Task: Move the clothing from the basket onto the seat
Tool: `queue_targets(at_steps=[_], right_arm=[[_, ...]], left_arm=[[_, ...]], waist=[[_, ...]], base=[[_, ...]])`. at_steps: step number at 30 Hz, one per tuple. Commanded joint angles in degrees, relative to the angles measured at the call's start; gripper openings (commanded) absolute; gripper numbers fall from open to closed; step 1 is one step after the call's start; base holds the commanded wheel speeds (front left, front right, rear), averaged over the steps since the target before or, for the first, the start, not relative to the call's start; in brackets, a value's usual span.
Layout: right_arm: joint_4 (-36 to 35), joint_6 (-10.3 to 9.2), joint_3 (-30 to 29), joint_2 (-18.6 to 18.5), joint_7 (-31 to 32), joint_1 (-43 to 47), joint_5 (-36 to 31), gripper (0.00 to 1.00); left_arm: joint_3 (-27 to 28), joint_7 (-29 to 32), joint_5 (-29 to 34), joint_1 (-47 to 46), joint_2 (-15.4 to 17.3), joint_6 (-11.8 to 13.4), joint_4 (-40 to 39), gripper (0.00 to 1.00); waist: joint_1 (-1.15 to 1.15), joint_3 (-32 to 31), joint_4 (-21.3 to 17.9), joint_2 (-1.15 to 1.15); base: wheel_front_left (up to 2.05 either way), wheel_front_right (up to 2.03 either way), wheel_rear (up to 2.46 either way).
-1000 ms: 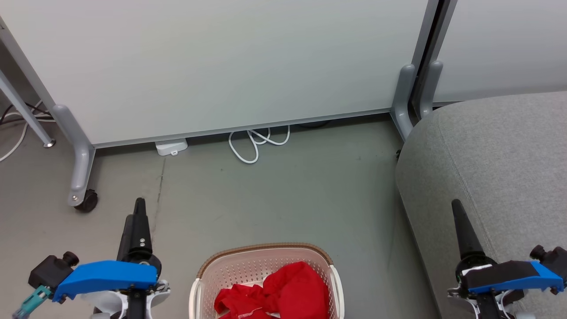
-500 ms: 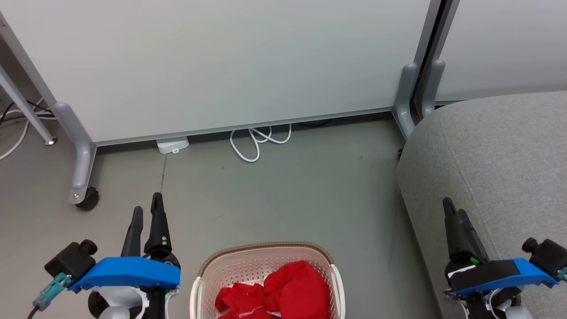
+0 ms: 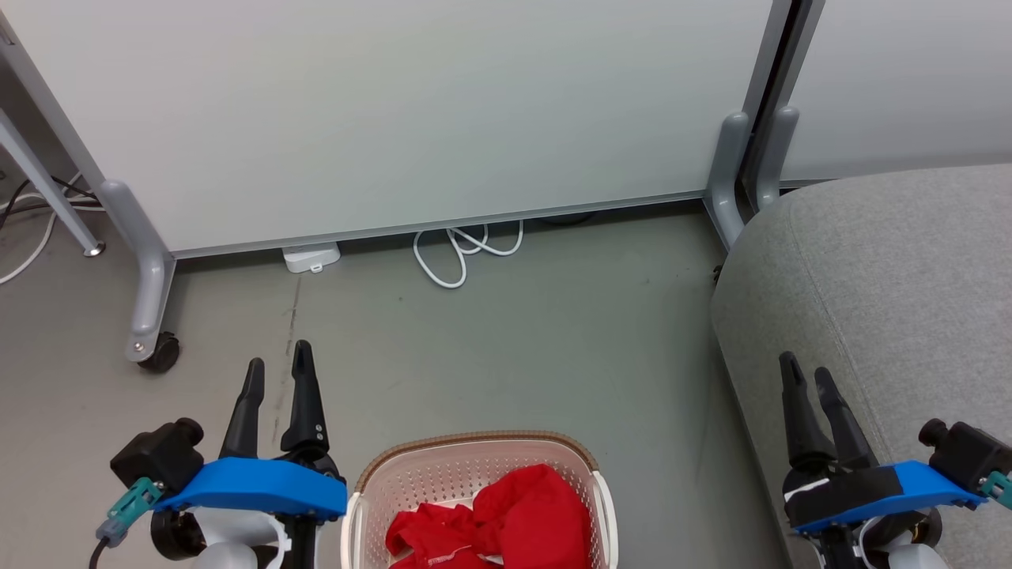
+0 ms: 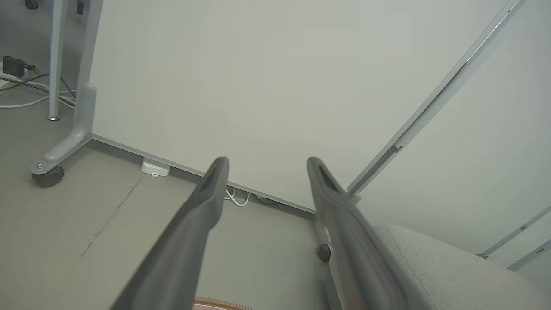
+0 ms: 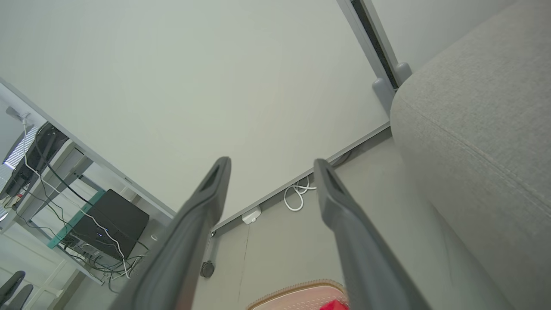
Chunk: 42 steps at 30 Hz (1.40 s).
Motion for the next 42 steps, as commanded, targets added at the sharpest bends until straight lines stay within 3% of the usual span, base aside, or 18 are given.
queue_targets(at_steps=[1,42], right_arm=[[-0.6,0.09,0.2,-0.4,-0.7,-0.8,-1.9,1.0],[0.7,0.14,2.5,-0.5,-6.0,-1.6,-23.1,1.0]], left_arm=[[-0.4,-0.7,1.9,-1.2,0.4,0.1,-0.5,1.0],[-4.6,-6.0,23.4,-2.0,0.5,1.2,0.4,1.0]], waist=[[0.0,0.0,0.0,0.0],[0.0,0.8,0.9,0.0]], base=[[0.0,0.0,0.0],[0.0,0.0,0.0]])
